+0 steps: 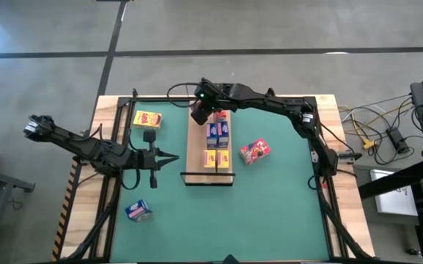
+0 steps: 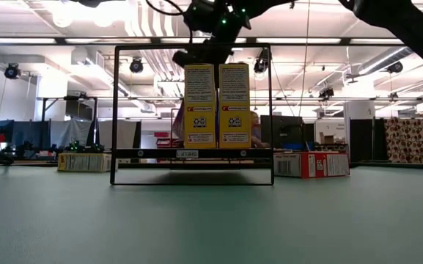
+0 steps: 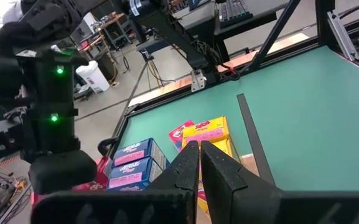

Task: Stack cereal on shelf
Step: Put the top red cereal box on the shelf aligned with the other red cereal box

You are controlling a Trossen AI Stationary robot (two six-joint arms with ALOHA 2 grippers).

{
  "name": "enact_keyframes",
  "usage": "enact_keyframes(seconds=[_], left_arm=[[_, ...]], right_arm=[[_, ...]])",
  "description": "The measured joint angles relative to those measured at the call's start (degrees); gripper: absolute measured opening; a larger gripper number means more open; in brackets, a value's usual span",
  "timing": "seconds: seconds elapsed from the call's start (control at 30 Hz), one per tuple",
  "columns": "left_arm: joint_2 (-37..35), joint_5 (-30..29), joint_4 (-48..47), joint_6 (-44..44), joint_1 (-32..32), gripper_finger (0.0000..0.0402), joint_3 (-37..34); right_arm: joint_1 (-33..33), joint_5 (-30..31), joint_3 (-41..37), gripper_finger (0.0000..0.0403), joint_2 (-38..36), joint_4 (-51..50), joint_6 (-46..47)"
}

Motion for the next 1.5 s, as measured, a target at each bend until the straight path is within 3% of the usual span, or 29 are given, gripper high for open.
enact_keyframes(seconds=[0.23,0.67,0.93,1.17,1.33,1.5], left_arm=[[0.0,0.0,0.0,0.0,0.0,0.0,0.0],[0.0,0.0,0.0,0.0,0.0,0.0,0.0],[0.0,0.0,0.0,-0.04,0.0,0.0,0.0],[0.0,0.0,0.04,-0.33,0.0,0.0,0.0],[0.06,0.0,0.15,-1.31,0.04,0.0,0.0],[1.09,0.0,0.39,-1.95,0.04,0.0,0.0]], right_arm=[[-0.01,0.03,0.0,0.0148,0.13,0.17,-0.43],[-0.01,0.05,0.0,0.0207,0.13,-0.14,-0.04],[-0.01,0.03,0.02,0.0215,-0.52,-0.47,-1.49],[0.19,-0.39,-0.26,0.0214,-6.24,-2.62,-6.02],[2.38,-1.04,-6.73,0.0214,-12.06,0.59,-10.91],[4.2,-3.71,-21.11,0.0214,-20.24,8.07,-12.84]])
